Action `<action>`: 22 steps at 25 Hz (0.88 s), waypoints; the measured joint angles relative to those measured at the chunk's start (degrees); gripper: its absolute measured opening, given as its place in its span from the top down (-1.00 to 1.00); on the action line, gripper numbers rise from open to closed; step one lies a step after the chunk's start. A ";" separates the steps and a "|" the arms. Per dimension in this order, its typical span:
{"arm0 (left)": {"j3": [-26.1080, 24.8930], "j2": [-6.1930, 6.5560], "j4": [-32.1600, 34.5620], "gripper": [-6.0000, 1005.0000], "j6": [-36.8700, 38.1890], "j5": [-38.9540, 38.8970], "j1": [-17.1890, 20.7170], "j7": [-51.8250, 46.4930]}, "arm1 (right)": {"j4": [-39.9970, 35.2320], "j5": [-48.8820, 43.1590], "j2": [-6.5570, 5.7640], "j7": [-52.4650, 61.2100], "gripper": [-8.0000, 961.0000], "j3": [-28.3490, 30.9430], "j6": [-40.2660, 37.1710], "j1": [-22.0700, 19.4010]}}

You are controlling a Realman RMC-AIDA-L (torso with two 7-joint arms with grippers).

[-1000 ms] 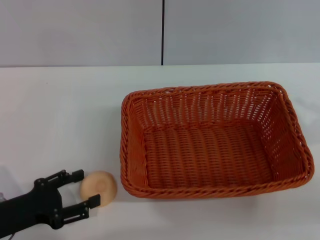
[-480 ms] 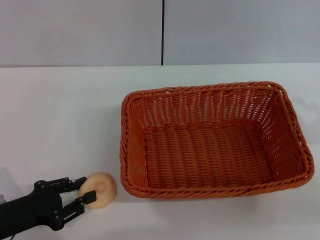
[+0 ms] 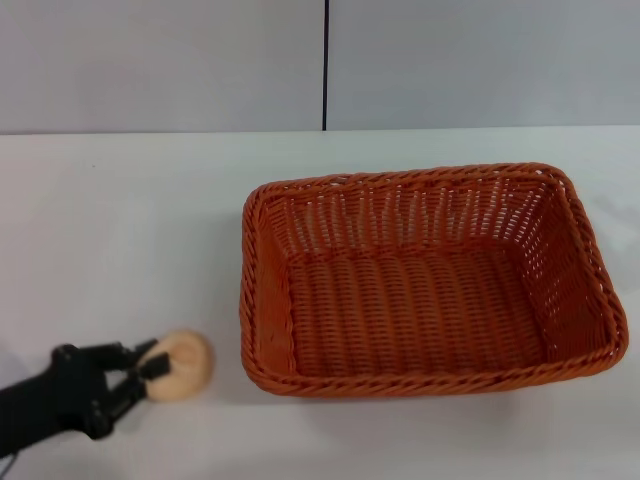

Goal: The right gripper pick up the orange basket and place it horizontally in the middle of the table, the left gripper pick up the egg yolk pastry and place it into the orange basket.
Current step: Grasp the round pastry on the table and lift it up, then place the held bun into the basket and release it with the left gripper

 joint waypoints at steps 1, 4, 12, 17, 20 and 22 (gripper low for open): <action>-1.59 0.07 -0.30 0.59 -0.58 -0.02 0.05 -0.09 | 0.00 -0.04 0.01 0.00 0.20 0.17 -0.04 -0.02; -8.38 0.16 -2.28 0.61 -2.17 -0.34 0.49 -0.73 | 0.00 -0.15 0.01 0.00 0.20 0.46 -0.27 -0.11; -10.48 0.23 -6.32 0.66 -9.28 -13.41 1.59 -3.36 | 0.00 -0.16 -0.03 0.00 0.20 0.54 -0.41 0.34; -7.80 -0.07 -5.49 0.66 -17.37 -13.81 -2.78 -5.50 | 0.00 -0.20 -0.08 0.01 0.20 0.24 -0.49 1.23; -5.55 -0.24 -2.37 0.65 -19.37 -14.02 -6.06 -6.40 | 0.04 -0.79 -0.07 0.04 0.20 0.33 -0.52 1.78; -2.14 -0.37 2.62 0.65 -20.11 -14.08 -10.53 -6.16 | 0.67 -1.02 -0.04 0.06 0.20 0.36 -0.53 2.50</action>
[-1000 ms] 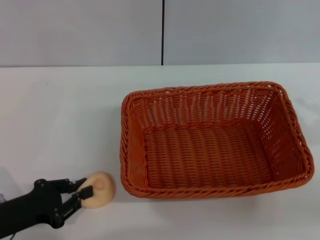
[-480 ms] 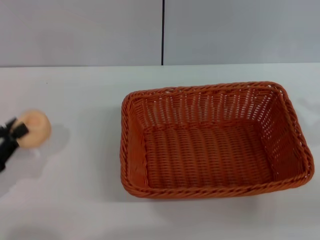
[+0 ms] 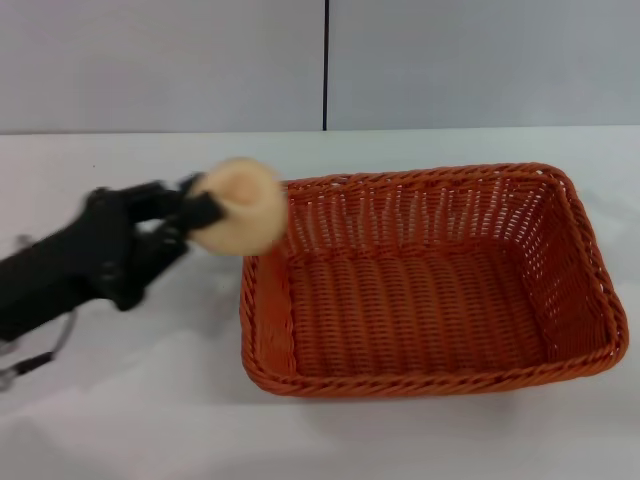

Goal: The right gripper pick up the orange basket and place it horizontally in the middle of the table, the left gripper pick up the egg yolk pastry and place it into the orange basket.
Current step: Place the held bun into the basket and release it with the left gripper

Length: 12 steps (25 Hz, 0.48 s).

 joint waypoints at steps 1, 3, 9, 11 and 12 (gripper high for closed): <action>2.65 -0.11 1.93 0.65 0.68 -0.04 -2.08 0.82 | 0.05 -0.01 0.01 0.00 0.20 0.00 0.00 0.07; 3.83 -0.14 2.90 0.65 1.14 -0.04 -3.00 1.46 | 0.08 -0.01 0.05 0.00 0.20 0.03 0.00 0.12; 8.08 -0.24 7.07 0.64 3.95 -0.08 -5.54 6.34 | 0.21 -0.02 0.12 0.00 0.20 0.17 -0.04 0.15; 8.16 -0.32 8.52 0.60 5.83 -1.02 -5.38 7.32 | 0.48 -0.02 0.13 0.00 0.20 0.18 -0.05 0.16; 8.16 -0.31 8.79 0.56 6.40 -1.42 -5.22 7.34 | 0.58 -0.02 0.14 0.00 0.20 0.18 -0.05 0.16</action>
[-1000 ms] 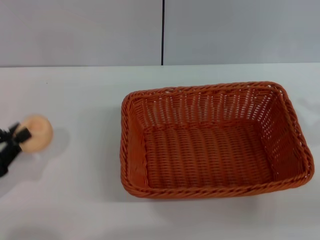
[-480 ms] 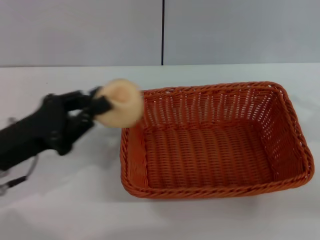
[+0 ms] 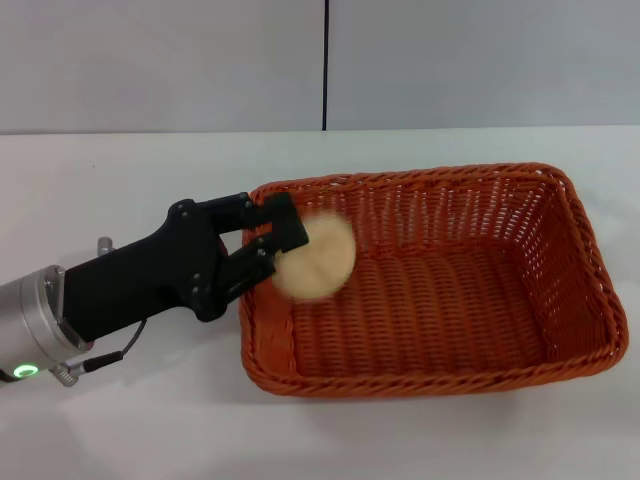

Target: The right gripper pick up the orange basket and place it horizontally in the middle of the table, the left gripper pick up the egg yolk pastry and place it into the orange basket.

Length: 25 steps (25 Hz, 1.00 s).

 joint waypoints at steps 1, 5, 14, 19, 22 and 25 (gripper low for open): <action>0.23 0.11 0.10 0.52 0.44 -0.27 0.26 0.01 | 0.10 0.01 0.01 0.00 0.20 0.00 -0.01 0.00; 0.29 0.30 -0.25 0.37 0.40 -0.27 0.96 -0.24 | 0.10 0.21 0.00 0.00 0.20 0.00 -0.03 0.00; -8.09 0.76 -11.28 -0.39 -1.92 -6.23 12.41 -2.06 | 1.19 0.70 0.16 0.00 0.20 1.56 -0.05 -0.21; -14.56 0.88 -13.43 -0.60 -0.77 -11.50 17.30 -1.65 | 2.76 0.77 0.25 -0.61 0.20 6.64 -0.06 -0.18; -16.22 0.97 -13.78 -0.63 3.58 -22.84 23.75 -0.72 | 4.45 1.23 0.48 -2.86 0.20 12.12 -0.12 -0.23; -16.31 0.82 -13.37 -0.66 6.65 -27.79 27.11 1.10 | 9.20 4.25 0.42 -5.46 0.18 17.74 -0.15 0.23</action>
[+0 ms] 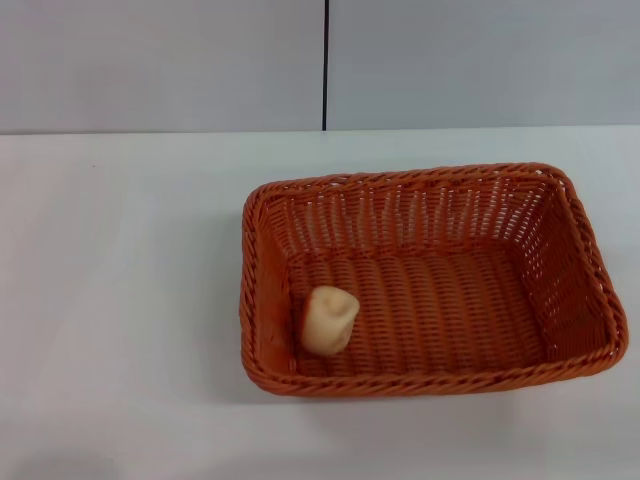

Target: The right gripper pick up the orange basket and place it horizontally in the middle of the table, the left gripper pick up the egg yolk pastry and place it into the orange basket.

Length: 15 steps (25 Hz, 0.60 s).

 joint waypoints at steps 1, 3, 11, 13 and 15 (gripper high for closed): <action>-0.02 -0.03 0.12 -0.68 0.55 -0.57 0.49 0.14 | 2.62 1.60 -0.17 -1.77 0.16 2.73 -0.04 0.09; -0.07 -0.19 0.73 -0.69 2.88 -2.75 2.03 0.48 | 4.07 1.88 -0.23 -3.06 -0.02 4.69 -0.05 0.01; -0.15 -0.28 2.41 -0.69 6.41 -5.93 2.54 0.59 | 14.17 1.90 -0.06 -14.66 -0.70 14.87 -4.24 3.17; -0.16 -0.31 3.74 -0.69 6.53 -7.26 2.37 0.93 | 15.45 1.90 -0.08 -17.17 -0.70 16.08 -5.61 3.95; -0.18 -0.31 4.97 -0.69 6.64 -8.53 2.18 2.10 | 15.89 1.90 -0.09 -17.71 -0.70 16.37 -5.82 4.24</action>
